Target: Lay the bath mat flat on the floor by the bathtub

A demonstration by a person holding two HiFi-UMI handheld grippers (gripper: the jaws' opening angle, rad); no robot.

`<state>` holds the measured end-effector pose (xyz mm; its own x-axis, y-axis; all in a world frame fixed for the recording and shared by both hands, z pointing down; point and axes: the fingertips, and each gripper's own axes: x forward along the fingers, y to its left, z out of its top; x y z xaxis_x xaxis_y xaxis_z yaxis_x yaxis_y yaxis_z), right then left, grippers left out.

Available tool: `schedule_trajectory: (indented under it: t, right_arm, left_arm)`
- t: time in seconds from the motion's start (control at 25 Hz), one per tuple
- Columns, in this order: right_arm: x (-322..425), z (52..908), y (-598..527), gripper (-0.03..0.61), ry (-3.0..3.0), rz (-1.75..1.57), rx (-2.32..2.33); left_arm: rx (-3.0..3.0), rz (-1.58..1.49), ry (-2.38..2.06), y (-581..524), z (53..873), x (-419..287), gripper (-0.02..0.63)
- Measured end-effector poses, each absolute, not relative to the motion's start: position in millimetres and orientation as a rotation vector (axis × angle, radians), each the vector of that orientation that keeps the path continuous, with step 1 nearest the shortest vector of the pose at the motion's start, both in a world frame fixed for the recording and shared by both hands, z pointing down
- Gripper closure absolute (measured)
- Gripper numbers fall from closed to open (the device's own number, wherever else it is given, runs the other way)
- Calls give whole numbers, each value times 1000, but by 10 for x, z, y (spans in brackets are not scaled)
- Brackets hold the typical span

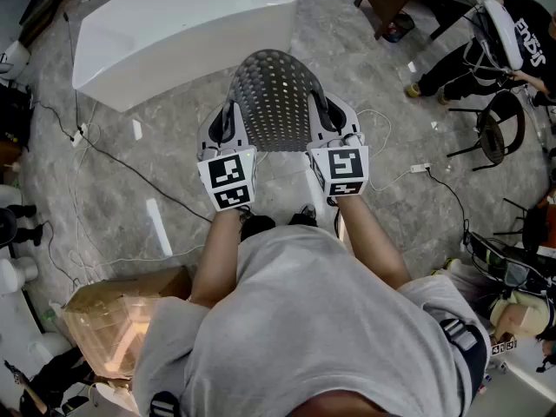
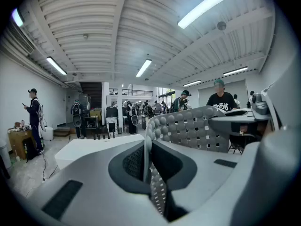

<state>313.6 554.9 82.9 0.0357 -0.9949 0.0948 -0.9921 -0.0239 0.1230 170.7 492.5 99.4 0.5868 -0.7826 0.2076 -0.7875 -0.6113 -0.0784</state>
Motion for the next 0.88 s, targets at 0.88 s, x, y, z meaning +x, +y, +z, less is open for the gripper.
schedule_trajectory:
  t: [0.88]
  right_arm:
    - [2786, 1011, 5106, 555, -2016, 7, 2174]
  left_arm:
    - [2797, 352, -1280, 4524, 1161, 1362, 589]
